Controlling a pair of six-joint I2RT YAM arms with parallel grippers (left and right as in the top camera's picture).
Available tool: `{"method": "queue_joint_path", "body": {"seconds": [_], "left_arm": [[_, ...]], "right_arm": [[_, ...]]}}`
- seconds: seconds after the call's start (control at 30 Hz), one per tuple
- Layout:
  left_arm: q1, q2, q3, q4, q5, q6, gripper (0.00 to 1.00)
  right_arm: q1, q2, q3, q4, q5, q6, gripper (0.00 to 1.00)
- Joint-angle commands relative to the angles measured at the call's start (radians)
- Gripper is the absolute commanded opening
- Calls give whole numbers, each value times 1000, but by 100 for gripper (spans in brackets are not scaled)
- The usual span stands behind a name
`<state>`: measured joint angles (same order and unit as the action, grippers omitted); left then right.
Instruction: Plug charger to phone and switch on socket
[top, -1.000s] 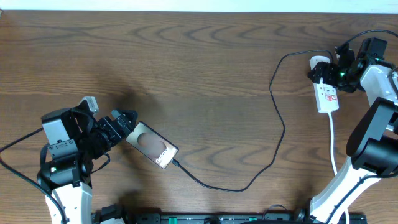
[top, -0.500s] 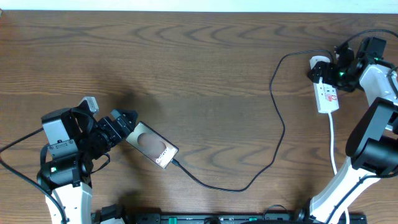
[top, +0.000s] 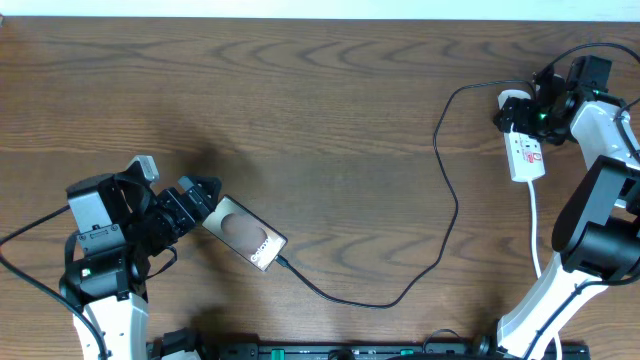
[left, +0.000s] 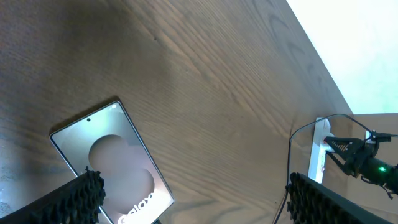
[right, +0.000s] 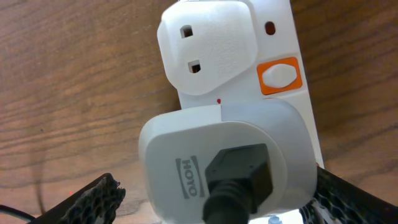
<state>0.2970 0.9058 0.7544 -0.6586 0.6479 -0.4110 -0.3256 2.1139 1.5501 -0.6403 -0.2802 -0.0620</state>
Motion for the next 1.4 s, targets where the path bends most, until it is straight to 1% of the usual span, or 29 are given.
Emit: {"method": "queue_joint_path", "body": {"seconds": [0.0,0.13,0.3,1.0,1.27,1.37], "left_arm": [[-2,-5,16,-4,-6,10,92],[-2,-5,16,-7,-6,11,92],[-2,-5,16,-7,-6,11,92],[-2,-5,16,-8,-6,10,92],[-2,-5,16,-8,-6,10,92],[-2,-5,16,-8,-6,10,92]], "right_arm": [[58,20,-67,1,-158,54,85],[58,20,-127,67,-227,70,85],[58,20,-175,115,-254,96,85],[55,20,-178,106,-272,115,84],[23,16,-166,87,-268,117,84],[5,2,-147,66,-217,117,85]]}}
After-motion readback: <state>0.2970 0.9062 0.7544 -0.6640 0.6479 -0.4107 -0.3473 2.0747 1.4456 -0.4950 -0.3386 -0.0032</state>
